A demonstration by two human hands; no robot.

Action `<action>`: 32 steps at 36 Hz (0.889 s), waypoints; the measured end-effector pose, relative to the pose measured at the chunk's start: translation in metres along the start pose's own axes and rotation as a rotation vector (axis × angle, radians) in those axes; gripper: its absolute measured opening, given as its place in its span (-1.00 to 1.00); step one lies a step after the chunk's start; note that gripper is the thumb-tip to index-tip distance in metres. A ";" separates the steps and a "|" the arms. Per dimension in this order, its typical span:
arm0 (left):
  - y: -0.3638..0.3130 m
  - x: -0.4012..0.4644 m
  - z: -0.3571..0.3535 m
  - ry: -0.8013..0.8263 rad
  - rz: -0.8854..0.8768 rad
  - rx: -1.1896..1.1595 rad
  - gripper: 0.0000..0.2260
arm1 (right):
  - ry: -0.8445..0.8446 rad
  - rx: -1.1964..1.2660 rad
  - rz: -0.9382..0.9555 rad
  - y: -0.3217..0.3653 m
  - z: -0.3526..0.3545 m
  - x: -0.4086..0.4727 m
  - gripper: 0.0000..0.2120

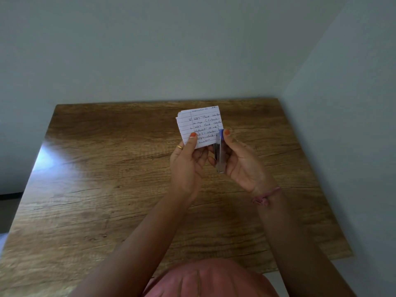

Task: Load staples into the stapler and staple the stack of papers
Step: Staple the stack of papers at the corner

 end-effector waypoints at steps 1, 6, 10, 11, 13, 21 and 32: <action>-0.001 0.001 0.001 -0.007 0.002 0.002 -0.83 | -0.005 0.000 -0.005 0.000 0.001 0.000 -0.69; -0.004 0.004 0.006 -0.028 -0.003 0.040 -0.84 | -0.032 0.002 -0.022 -0.002 0.003 -0.001 -0.63; -0.005 0.004 0.005 0.012 -0.027 0.048 -0.85 | -0.069 0.010 -0.013 -0.003 0.003 -0.001 -0.65; -0.005 0.004 0.004 0.030 -0.030 0.040 -0.86 | -0.069 0.011 -0.006 -0.003 0.002 -0.001 -0.65; -0.004 0.003 0.002 0.077 -0.039 0.029 -0.80 | -0.059 0.012 0.007 -0.003 0.000 0.000 -0.65; 0.010 -0.001 -0.011 0.121 -0.062 0.294 -0.62 | -0.114 -0.094 0.033 -0.010 0.001 0.004 -0.59; 0.006 0.008 -0.016 0.081 -0.083 0.307 -0.74 | -0.201 -0.059 0.065 -0.010 -0.002 0.002 -0.64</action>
Point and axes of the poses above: each hand's wrist, its own x-axis towards the middle knuckle, its own z-axis out of the back of the hand, y = z × x, the point moved 6 cm from there along x, towards the middle knuckle, and after that the axes turned 6 degrees about x, right-handed, at the moved point
